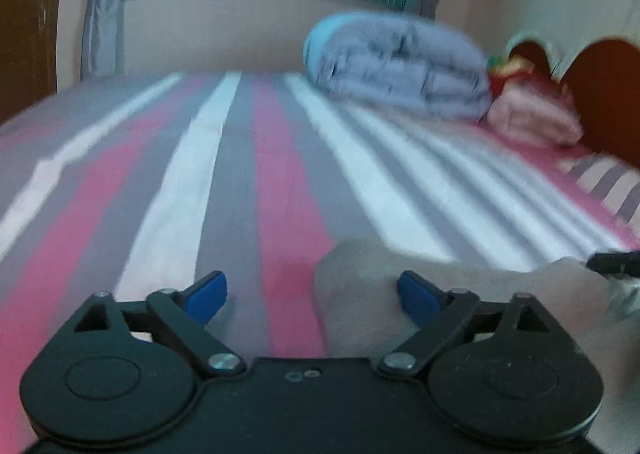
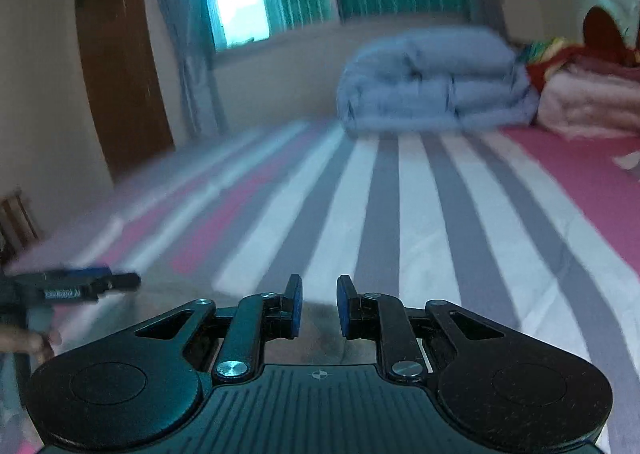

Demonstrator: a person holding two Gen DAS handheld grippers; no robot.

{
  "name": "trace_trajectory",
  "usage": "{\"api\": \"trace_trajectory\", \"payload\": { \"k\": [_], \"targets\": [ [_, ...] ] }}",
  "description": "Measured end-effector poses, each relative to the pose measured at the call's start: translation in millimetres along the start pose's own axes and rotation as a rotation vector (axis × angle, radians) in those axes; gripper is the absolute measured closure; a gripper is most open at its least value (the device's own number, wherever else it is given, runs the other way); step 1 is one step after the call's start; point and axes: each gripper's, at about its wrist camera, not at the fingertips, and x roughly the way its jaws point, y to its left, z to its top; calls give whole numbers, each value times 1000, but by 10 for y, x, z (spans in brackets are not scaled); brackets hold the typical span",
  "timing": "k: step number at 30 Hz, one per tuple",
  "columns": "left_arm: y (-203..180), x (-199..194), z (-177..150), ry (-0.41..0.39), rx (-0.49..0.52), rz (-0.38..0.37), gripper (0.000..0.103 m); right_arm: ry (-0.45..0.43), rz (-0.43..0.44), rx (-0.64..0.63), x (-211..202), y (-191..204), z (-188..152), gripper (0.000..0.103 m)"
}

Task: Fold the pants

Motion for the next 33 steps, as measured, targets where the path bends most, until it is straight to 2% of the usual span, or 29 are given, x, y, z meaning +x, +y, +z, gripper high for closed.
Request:
{"api": "trace_trajectory", "payload": {
  "k": [1, 2, 4, 5, 11, 13, 14, 15, 16, 18, 20, 22, 23, 25, 27, 29, 33],
  "targets": [
    [41, 54, -36, 28, -17, -4, 9, 83, -34, -15, 187, -8, -21, 85],
    [73, 54, -51, 24, -40, -15, 9, 129, -51, -22, 319, -21, -60, 85],
    [92, -54, -38, -14, -49, -24, 10, 108, -38, -14, 336, -48, -72, 85],
    [101, -134, -43, -27, -56, -28, 11, 96, -26, -4, 289, -69, -51, 85],
    [129, -596, -166, -69, -87, -67, 12, -121, 39, 42, -321, -111, -141, 84],
    [74, -548, -248, -17, -39, -48, 10, -141, 55, -2, -465, -17, -291, 82],
    [80, -496, -289, 12, -33, -41, 9, -109, 61, -29, -463, 27, -348, 71],
    [119, -493, -290, 19, -71, -55, 10, -37, 41, -54, -380, 56, -431, 66],
    [136, -539, -269, 17, -97, -48, 13, 35, 6, -86, -270, 93, -502, 65],
    [85, -726, -248, -37, -110, -27, 13, -10, -6, -92, -379, 154, -499, 64],
    [10, -905, -313, -76, -102, -40, 12, -97, 36, -57, -619, 192, -444, 64],
    [-101, -995, -436, -65, -80, -24, 11, -187, 55, -48, -846, 272, -476, 62],
    [-148, -1002, -497, -47, -68, -25, 11, -190, 61, -55, -880, 312, -502, 55],
    [-232, -978, -641, 4, -61, -9, 11, -132, 48, -77, -858, 414, -622, 42],
    [-242, -1043, -702, 3, -93, -11, 11, 21, -14, -111, -656, 473, -760, 40],
    [-258, -1131, -727, 7, -100, 0, 11, -60, -19, -131, -795, 527, -856, 40],
    [-277, -1247, -757, 3, -111, 6, 10, -152, 2, -76, -1101, 558, -838, 40]
  ]
}}
